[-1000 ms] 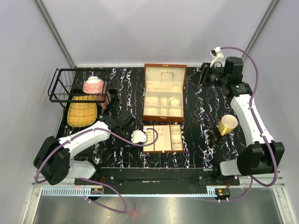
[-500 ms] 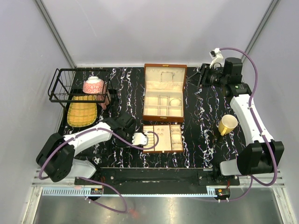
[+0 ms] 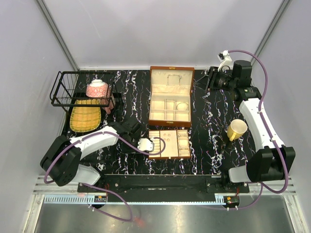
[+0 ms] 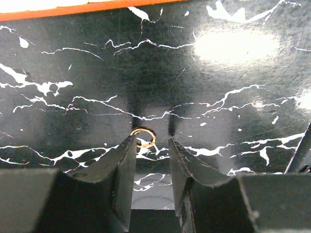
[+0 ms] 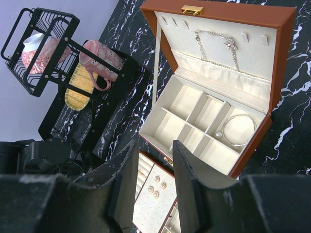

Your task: Organize the mixed jewelry

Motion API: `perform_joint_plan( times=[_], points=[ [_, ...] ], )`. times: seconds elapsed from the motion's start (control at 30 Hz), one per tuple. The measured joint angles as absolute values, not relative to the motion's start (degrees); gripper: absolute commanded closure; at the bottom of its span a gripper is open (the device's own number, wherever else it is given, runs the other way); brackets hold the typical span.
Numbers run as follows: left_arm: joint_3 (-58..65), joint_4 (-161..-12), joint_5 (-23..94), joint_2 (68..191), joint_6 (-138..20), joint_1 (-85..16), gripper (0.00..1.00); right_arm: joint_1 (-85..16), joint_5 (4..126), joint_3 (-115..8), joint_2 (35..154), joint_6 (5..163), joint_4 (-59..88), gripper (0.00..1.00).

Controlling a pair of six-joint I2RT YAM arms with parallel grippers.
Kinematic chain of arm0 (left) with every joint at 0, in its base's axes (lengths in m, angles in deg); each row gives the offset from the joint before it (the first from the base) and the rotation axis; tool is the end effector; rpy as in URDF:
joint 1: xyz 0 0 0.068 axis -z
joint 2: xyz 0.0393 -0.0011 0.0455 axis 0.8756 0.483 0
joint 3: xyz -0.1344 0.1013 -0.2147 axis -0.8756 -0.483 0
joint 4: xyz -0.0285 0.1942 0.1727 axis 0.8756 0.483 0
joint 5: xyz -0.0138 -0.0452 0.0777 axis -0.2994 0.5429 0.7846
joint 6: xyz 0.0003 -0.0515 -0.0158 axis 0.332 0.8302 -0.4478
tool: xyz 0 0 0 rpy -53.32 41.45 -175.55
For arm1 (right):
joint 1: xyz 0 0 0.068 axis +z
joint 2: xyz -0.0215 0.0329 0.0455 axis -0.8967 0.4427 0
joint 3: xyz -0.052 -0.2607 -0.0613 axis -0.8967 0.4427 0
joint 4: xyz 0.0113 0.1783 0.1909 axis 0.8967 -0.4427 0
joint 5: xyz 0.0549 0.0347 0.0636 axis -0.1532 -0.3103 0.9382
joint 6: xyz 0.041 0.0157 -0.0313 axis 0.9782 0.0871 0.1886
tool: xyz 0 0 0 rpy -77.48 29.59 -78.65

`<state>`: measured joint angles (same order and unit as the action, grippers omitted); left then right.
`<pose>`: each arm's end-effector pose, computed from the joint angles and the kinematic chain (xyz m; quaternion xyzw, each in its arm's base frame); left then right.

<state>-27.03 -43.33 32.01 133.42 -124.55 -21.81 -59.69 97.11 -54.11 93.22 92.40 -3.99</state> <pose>0.1671 -0.1461 0.1647 0.7247 0.6745 -0.0890 0.1090 0.3124 0.0450 0.3781 -0.1113 0.7975 0.3694 0.4638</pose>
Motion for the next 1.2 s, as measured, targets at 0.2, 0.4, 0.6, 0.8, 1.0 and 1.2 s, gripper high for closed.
perform_joint_plan(
  times=[0.2, 0.4, 0.6, 0.8, 1.0, 1.2],
  points=[
    [-27.51, -43.83, 31.99, 133.42, -124.6, -21.83, 0.68, -59.69, 97.11, -54.11, 93.22, 92.4, -3.99, 0.6],
    [-28.51, -43.96, 32.04, 133.36, -124.73, -21.86, 0.68, -59.69, 97.08, -54.0, 93.22, 92.4, -3.99, 0.6],
    [-28.6, -43.96, 32.04, 133.27, -124.75, -22.21, 0.68, -59.69, 97.08, -53.8, 93.22, 92.4, -3.99, 0.6],
    [-28.6, -43.96, 32.06, 133.27, -124.94, -22.4, 0.69, -59.71, 97.08, -53.65, 93.19, 92.4, -3.97, 0.6],
    [-28.6, -43.94, 32.06, 133.34, -125.08, -22.4, 0.7, -59.71, 97.08, -53.52, 93.19, 92.4, -3.99, 0.6],
    [-28.58, -43.94, 32.1, 133.58, -124.97, -22.4, 0.7, -59.71, 97.08, -53.52, 93.19, 92.4, -3.97, 0.6]
  ],
)
